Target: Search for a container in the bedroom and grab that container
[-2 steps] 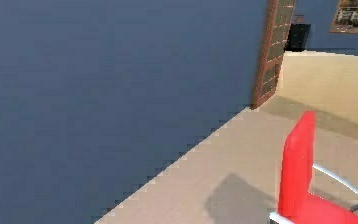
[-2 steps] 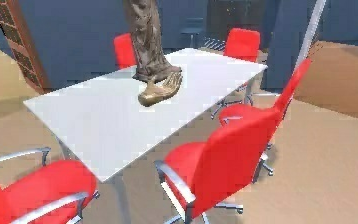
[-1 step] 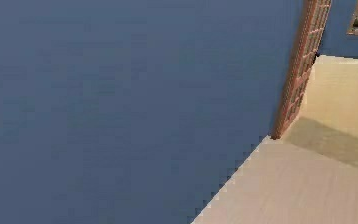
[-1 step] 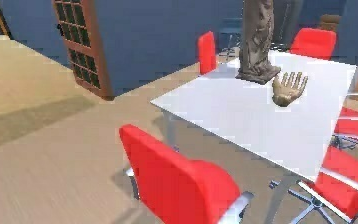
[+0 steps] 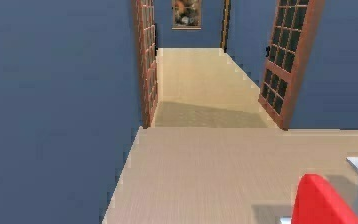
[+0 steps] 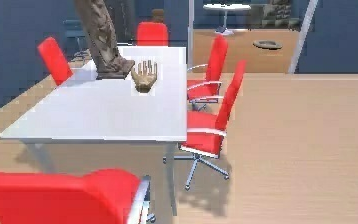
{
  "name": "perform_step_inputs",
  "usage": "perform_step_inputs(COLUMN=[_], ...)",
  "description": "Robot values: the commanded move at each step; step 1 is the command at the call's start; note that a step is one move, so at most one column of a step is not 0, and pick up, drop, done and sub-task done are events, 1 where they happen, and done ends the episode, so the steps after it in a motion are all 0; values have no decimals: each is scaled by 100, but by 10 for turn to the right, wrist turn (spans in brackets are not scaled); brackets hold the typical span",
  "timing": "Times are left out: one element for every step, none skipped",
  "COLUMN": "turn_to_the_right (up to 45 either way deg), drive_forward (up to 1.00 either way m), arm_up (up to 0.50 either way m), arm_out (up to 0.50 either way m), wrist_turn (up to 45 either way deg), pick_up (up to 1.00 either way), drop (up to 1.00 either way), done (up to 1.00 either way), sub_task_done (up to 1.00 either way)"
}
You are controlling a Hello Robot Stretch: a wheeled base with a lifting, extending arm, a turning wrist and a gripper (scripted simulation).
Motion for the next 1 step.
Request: perform_step_inputs(turn_to_the_right=[0], drive_forward=[100], arm_up=[0], arm_out=[0], wrist_turn=[0], pick_up=[0], drop=[0], done=[0], sub_task_done=[0])
